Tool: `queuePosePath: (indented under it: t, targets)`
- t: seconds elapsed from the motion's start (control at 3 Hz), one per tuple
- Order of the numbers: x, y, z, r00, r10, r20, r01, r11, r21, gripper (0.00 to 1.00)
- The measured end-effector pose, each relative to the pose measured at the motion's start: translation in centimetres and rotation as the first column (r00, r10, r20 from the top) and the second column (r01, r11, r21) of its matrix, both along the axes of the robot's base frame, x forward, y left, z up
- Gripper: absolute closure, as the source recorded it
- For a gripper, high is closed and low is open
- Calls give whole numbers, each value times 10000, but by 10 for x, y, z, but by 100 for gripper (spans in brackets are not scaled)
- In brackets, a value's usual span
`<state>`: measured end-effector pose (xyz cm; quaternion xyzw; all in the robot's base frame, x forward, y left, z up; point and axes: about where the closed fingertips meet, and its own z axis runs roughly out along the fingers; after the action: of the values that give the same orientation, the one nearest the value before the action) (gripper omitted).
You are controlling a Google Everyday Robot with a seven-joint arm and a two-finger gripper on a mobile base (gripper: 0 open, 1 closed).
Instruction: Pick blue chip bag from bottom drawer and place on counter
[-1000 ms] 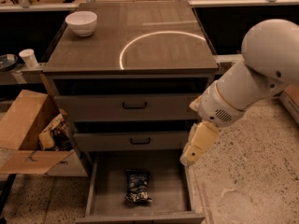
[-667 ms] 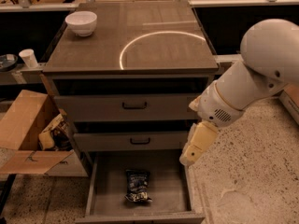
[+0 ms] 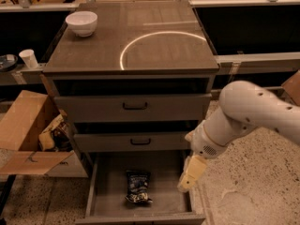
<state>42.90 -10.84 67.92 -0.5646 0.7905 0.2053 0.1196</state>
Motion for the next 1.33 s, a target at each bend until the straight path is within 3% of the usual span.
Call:
queuePosePath:
  t: [0.33, 0.67, 1.0, 1.33]
  targets:
    - [-9, -2, -90, 9996, -10, -298, 22, 9992, 403, 0]
    - [-4, 0, -168, 9975, -365, -600, 417, 9953, 879, 0]
    - [0, 18, -257, 9852, -782, -1527, 1058, 9776, 1820, 0]
    - [1, 19, -262, 9838, -809, -1598, 1105, 9763, 1862, 0]
